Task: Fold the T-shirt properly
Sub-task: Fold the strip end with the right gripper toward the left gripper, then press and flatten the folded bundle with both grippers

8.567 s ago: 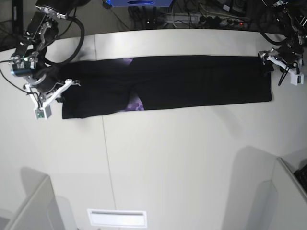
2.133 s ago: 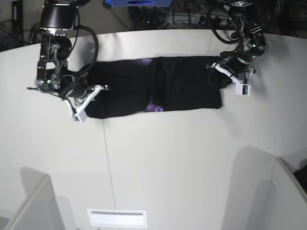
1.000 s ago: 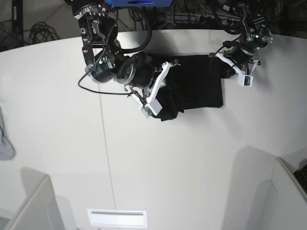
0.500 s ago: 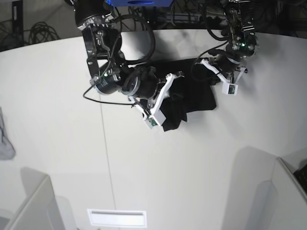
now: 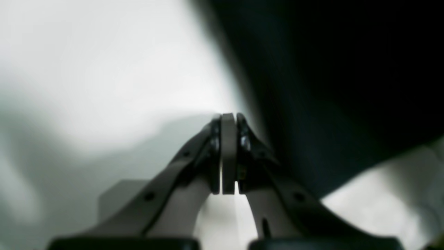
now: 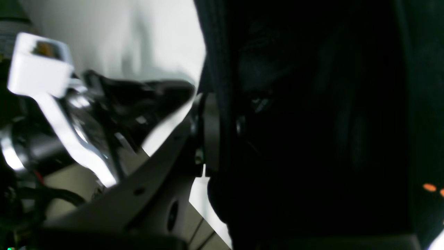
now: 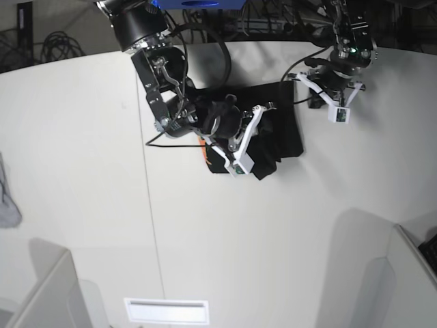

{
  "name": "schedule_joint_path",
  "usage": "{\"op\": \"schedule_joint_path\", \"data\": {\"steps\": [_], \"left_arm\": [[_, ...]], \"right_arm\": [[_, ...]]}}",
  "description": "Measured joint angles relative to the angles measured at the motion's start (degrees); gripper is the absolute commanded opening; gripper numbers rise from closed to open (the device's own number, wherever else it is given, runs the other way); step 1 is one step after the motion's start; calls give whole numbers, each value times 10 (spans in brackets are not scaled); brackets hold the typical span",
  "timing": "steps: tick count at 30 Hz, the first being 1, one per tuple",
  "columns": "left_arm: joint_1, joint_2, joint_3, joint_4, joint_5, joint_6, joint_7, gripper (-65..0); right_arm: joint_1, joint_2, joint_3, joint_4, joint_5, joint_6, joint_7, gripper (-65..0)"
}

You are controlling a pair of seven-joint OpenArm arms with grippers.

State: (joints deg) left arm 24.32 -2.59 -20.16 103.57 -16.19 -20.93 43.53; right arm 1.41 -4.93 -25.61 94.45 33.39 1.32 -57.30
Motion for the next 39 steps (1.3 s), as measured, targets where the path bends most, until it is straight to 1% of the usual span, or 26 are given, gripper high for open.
{"op": "schedule_joint_path", "data": {"steps": [1,2,4,7,10,13,18,24,28,29,30,31,34,36,37,39], "left_arm": [[3,-2,-9,2,3,0,-1,-650],[7,-4,-17,4,2,0,-5,-650],[14,-5,-32,5,-1,-1,-3,-650],[30,-17,-54,5,-3,-3,-2,-650],[37,-19,-89,5,2,0,-2,-650],[35,-18,-106,4,-2,-1,-2,-650],[35,-19,-113,3,-1,-1,-3,-650],[35,-17,-113,3,-2,-2,-2,-650],[35,-19,-113,3,-1,-2,-2,-650],[35,-19,-117,3,-2,-2,-2,-650],[35,-18,-126,3,-2,-3,-2,-650],[35,-17,-138,3,-5,-7,-2,-650],[35,-19,-166,3,-1,-1,-2,-650],[35,-19,-183,3,-2,-2,-2,-650],[35,-19,-191,3,-2,-5,-2,-650],[35,-19,-207,3,-1,-27,-2,-650]], "right_arm": [[0,0,-5,-7,-2,-13,9,-650],[0,0,-13,-11,-3,-20,14,-650],[1,0,-27,-14,-4,-24,19,-650],[11,-1,-39,-15,-2,-24,19,-650],[12,-3,-39,-15,-2,-24,21,-650],[17,-3,-39,-26,-2,-24,20,-650],[28,-5,-71,-61,-3,-24,23,-650],[32,-5,-70,-75,0,-24,23,-650],[33,-5,-70,-74,1,-24,23,-312],[33,-5,-70,-73,0,-24,23,-263],[33,-5,-70,-72,0,-24,23,-245],[33,-5,-71,-70,0,-24,23,-252],[38,-5,-72,-55,-1,-24,23,-287],[52,-6,-74,-55,3,-24,21,-296],[57,-11,-73,-56,2,-24,21,-297],[65,-18,-73,-69,3,-24,25,-297]]}}
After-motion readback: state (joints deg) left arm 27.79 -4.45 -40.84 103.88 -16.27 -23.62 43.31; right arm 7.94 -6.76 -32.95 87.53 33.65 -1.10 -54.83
